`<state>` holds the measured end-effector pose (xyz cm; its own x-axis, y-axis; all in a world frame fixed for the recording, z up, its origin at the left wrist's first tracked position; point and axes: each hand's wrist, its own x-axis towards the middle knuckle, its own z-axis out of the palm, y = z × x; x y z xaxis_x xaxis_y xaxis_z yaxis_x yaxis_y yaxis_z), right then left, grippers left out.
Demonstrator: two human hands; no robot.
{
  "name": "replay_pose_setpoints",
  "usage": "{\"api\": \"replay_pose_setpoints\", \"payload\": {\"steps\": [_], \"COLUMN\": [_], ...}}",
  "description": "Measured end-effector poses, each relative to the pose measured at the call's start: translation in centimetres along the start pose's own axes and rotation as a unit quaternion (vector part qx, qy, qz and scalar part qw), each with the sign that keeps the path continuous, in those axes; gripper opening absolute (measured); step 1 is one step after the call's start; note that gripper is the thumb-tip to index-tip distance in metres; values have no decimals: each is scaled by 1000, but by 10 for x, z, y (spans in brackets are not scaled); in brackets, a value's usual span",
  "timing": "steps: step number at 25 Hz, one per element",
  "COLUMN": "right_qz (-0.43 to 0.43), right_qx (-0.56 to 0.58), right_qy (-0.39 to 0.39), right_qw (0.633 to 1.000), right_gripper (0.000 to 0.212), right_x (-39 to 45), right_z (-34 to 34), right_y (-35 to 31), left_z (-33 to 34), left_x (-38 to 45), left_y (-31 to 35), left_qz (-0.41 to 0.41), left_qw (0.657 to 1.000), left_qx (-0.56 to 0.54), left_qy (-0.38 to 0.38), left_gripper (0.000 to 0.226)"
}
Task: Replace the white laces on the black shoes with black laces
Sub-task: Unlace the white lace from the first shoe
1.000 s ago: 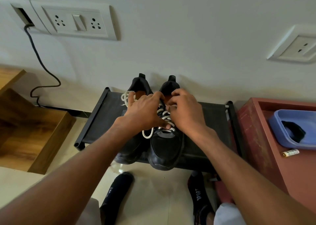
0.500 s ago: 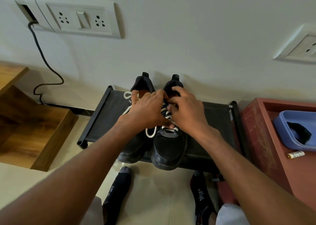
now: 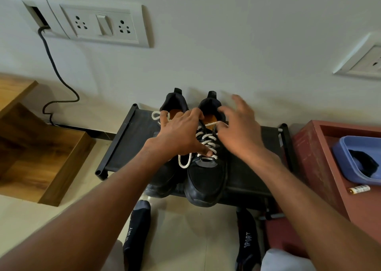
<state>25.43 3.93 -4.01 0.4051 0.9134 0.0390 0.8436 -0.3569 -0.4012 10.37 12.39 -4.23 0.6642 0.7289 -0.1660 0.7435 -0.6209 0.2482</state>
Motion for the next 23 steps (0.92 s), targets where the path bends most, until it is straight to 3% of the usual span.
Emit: {"api": "replay_pose_setpoints", "payload": {"steps": [3,4,7,9,11,12,13,15,16,18,20,23], "right_qz": [-83,-66,42,196,317,344,349,275,213,110,37,0], "right_qx": [17,34,143,295,453,454,381,106,-4,-77,-25,51], "right_qy": [-39,-30,96,175,198,165,95,-67,-124,-200,-235,-293], "right_qw": [996,997,984,918,810,805,851,953,969,971,971,955], "right_gripper": [26,22,12,22,19,18,20,20,21,49,89,112], "right_x": [0,1,0,5,13,14,12,7,4,0,-1,-4], "right_z": [15,21,11,-9,-33,-42,-50,-52,-47,-34,-29,-26], "right_y": [-3,-1,-7,-8,4,12,19,26,25,16,8,5], "left_z": [-2,-2,-4,-6,-8,-9,-9,-10,-10,-9,-7,0], "left_x": [-2,-2,-5,-6,-7,-7,-7,-5,-4,-2,1,3], "left_y": [0,1,-1,-3,-3,-2,0,5,7,10,11,14], "left_qz": [1,1,0,2,4,7,11,20,20,7,-16,-45], "left_qw": [1000,1000,1000,1000,1000,1000,1000,1000,1000,998,996,993], "left_qx": [-1,0,-2,-3,-2,-3,-3,-7,-19,-62,-89,-98], "left_qy": [-3,-4,0,1,-1,-5,-10,-12,-11,-2,20,47], "left_gripper": [106,106,102,100,97,92,85,67,59,42,25,18]}}
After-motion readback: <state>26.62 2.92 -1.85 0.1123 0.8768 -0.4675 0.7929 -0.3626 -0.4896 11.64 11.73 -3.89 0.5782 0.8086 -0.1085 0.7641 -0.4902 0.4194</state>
